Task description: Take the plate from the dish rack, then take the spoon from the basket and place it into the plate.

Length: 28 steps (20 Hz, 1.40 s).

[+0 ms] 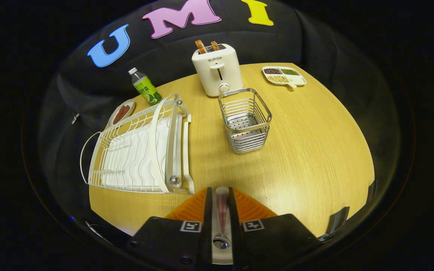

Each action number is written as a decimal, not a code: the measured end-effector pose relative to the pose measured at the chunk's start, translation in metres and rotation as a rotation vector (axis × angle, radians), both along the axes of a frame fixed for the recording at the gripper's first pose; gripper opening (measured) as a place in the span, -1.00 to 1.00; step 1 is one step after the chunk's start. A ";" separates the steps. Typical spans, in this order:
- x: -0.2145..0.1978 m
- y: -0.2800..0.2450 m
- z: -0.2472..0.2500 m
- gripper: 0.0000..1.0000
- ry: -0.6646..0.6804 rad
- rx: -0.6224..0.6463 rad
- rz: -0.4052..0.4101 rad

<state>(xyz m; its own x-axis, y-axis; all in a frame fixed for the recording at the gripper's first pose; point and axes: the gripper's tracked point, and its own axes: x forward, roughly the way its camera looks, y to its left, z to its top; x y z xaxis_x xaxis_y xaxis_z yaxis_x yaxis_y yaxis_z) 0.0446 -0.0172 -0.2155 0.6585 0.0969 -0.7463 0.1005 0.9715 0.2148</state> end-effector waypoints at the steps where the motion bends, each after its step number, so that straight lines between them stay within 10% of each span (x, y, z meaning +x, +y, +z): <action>1: 0.000 -0.001 0.002 -0.28 -0.004 0.002 -0.003; 2: -0.001 -0.003 0.005 0.25 -0.010 0.003 -0.005; 5: 0.001 -0.007 0.023 1.00 -0.072 -0.009 -0.006; 28: -0.029 -0.030 0.301 0.96 -0.828 -0.225 -0.029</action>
